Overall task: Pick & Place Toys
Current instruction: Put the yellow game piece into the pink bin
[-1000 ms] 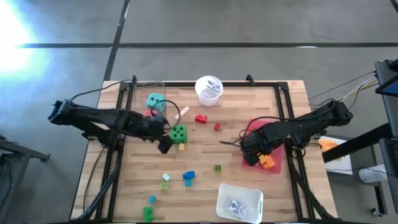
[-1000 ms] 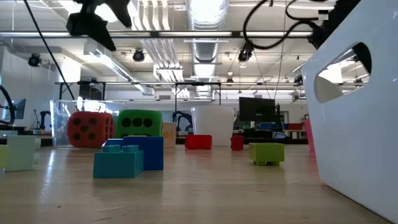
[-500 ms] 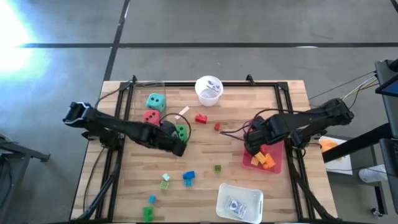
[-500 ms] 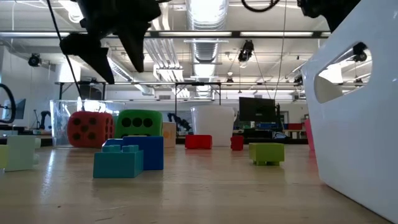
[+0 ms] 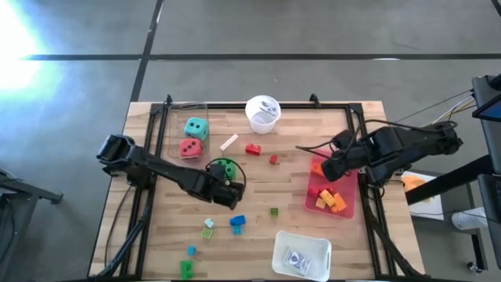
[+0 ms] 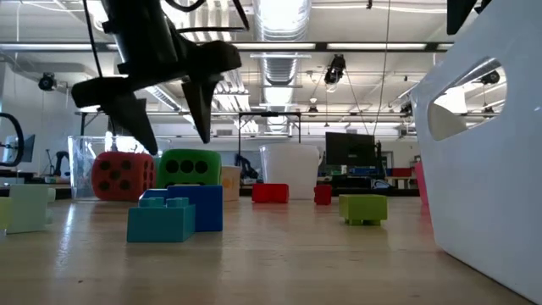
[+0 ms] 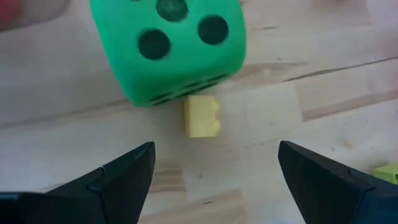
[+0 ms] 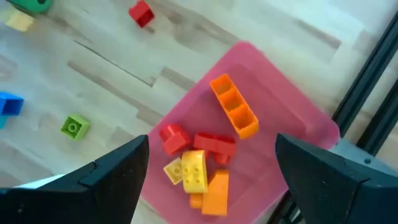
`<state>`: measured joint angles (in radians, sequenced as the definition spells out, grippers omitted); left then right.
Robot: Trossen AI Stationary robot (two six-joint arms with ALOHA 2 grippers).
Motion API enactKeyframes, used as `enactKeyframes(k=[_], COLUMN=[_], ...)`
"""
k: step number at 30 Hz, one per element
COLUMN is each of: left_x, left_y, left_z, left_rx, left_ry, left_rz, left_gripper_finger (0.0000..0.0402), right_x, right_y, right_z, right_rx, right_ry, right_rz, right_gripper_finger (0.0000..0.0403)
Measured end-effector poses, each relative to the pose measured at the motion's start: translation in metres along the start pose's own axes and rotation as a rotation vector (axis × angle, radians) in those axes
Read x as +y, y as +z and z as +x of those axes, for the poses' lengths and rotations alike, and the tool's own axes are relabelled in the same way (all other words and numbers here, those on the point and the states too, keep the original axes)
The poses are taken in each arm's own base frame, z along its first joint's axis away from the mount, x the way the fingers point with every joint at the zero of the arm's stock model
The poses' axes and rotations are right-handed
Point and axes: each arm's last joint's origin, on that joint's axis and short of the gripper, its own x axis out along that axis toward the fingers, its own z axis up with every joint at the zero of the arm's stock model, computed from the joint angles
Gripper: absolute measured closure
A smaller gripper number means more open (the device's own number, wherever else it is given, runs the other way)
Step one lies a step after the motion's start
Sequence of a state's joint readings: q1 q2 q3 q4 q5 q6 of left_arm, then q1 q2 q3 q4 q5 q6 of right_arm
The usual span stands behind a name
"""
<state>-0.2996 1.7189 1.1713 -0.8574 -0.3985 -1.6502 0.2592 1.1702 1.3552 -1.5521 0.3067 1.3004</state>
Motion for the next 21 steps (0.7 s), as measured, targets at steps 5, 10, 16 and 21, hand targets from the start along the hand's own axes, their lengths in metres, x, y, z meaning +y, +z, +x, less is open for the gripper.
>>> enactKeyframes(k=[5,10,16,21], left_x=[-0.009,-0.009,-0.009,-0.009], left_y=[-0.007,-0.012,-0.015,-0.014], left_z=[0.015,0.027,0.04,0.049], left_rx=[-0.004,-0.017,-0.052,-0.056], left_ry=[-0.023,0.016,0.049,0.077], left_rz=[-0.008,0.009,0.016,0.019], left_gripper_finger=[0.006,0.006,0.006,0.006], right_x=[0.001,0.002,0.004,0.004], right_y=[0.001,0.001,0.001,0.001], right_z=[0.0,0.001,0.002,0.002], right_rx=[-0.022,-0.022,-0.026,-0.032], right_ry=[0.008,0.006,-0.001,-0.001], right_rz=[-0.045,-0.083,-0.113,-0.112], right_gripper_finger=[0.0062,0.0062,0.0062,0.0062])
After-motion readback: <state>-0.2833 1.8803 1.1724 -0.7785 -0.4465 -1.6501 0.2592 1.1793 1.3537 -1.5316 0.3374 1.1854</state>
